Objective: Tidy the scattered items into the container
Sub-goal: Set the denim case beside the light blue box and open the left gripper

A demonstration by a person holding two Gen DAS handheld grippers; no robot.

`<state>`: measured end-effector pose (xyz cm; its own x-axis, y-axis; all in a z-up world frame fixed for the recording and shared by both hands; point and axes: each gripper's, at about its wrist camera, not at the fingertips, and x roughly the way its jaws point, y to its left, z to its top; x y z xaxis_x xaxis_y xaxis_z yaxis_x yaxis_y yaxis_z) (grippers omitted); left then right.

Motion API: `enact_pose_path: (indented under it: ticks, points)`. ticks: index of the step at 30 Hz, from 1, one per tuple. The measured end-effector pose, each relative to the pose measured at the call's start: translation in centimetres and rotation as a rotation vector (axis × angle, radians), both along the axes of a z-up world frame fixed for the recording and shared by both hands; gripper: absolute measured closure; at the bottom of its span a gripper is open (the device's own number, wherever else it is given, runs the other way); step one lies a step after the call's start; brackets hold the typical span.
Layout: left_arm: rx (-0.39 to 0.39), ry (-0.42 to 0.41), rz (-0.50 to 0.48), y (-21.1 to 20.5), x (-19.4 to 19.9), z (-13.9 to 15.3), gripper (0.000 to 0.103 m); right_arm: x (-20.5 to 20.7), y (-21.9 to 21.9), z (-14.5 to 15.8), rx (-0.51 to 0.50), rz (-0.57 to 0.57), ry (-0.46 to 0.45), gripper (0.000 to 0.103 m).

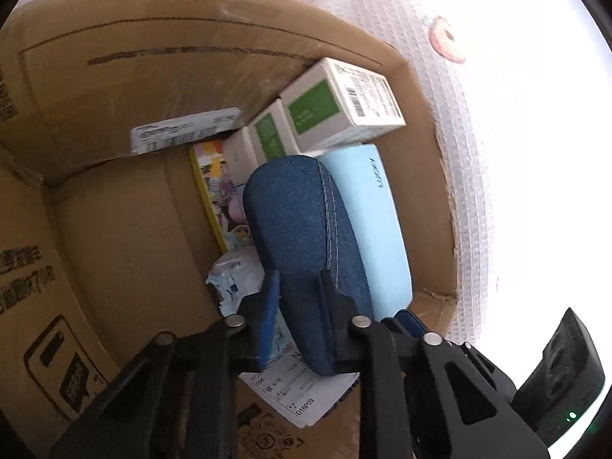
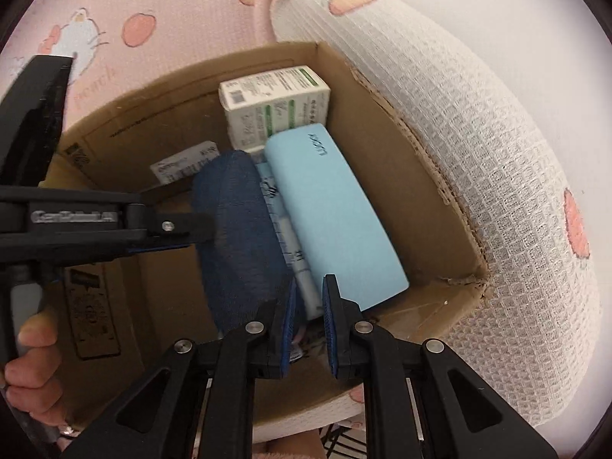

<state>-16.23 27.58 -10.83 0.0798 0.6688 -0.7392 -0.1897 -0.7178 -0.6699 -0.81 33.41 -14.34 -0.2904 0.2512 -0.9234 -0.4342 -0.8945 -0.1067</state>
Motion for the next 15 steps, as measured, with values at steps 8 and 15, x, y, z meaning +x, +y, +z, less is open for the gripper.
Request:
enact_pose_path:
  ticks: [8,15]
  points:
    - [0.137,-0.101,0.013,-1.1,-2.3,-4.1,0.086,0.0,-0.9,0.1,-0.017,0.050,-0.002,0.093]
    - [0.121,-0.081,0.002,-0.1,-2.2,-4.2,0.086,-0.1,0.6,-0.2,0.006,0.023,-0.002,0.093]
